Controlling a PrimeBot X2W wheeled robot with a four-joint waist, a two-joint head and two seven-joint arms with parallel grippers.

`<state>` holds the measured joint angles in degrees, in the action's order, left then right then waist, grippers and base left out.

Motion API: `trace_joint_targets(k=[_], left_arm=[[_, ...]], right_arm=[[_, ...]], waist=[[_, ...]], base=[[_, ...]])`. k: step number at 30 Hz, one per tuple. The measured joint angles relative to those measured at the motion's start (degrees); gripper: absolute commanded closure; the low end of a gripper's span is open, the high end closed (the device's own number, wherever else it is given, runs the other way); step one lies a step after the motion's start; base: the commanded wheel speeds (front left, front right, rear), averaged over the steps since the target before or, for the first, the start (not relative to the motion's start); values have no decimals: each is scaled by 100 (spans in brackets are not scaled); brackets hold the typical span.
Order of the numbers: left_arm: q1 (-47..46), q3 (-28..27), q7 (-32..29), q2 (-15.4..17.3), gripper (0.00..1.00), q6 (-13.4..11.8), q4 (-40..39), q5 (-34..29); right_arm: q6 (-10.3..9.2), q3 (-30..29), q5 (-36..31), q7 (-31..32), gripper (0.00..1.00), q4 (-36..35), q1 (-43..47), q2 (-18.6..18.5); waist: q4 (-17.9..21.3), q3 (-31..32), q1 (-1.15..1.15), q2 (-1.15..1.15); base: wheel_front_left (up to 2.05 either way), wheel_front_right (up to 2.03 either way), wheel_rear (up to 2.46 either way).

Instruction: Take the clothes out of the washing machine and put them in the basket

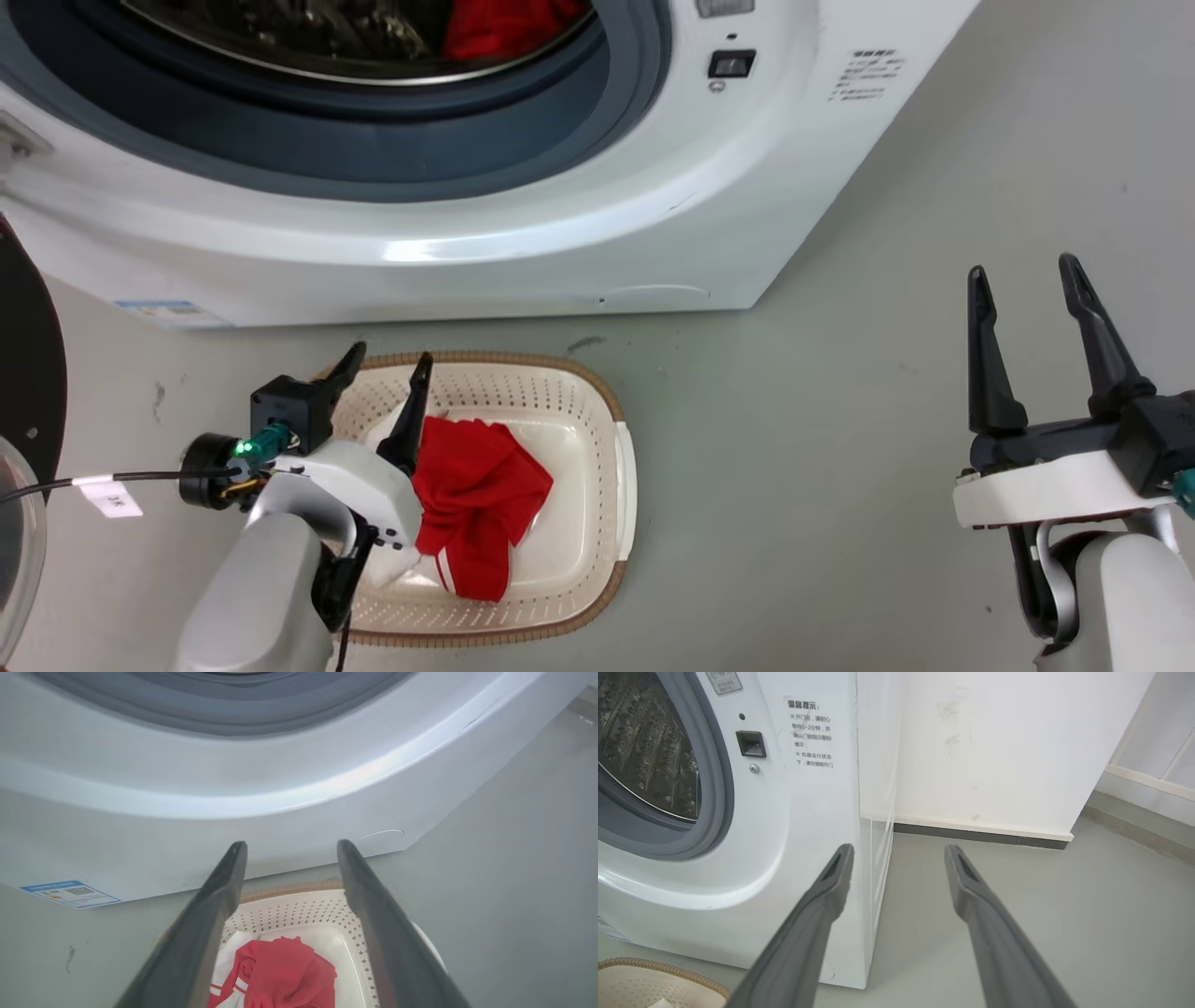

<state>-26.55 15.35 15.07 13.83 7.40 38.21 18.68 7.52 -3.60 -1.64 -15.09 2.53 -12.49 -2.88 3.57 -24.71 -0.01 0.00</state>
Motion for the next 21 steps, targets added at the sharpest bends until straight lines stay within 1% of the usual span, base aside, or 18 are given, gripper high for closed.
trace_joint_targets(k=[5, 9, 13, 16, 21], left_arm=[[169, -30, 0, 164, 0, 1, -592, -89], [139, 112, 0, 345, 0, 1, -960, -116], [-241, 269, -34, 679, 0, 1, -1000, -31], [-726, 410, -404, 854, 0, 2, -1043, 132], [-1775, 647, -1391, 1282, 0, 2, -1099, 456]], right_arm=[[0, 32, 120, 0, 0, 26, 103, 0], [0, 67, 169, 0, 0, 27, 134, -1], [0, 145, 252, 0, 0, 18, 138, 2], [0, 142, 343, 0, 0, -10, 126, -4], [0, 208, 536, 0, 0, -47, 36, -3]], waist=[[106, 230, 0, 0], [254, 272, 0, 0], [434, 181, 0, 0], [567, 29, 0, 0], [815, -350, 1, 0]], base=[[0, 0, 0], [0, 0, 0], [0, 0, 0], [0, 0, 0], [0, 0, 0]])
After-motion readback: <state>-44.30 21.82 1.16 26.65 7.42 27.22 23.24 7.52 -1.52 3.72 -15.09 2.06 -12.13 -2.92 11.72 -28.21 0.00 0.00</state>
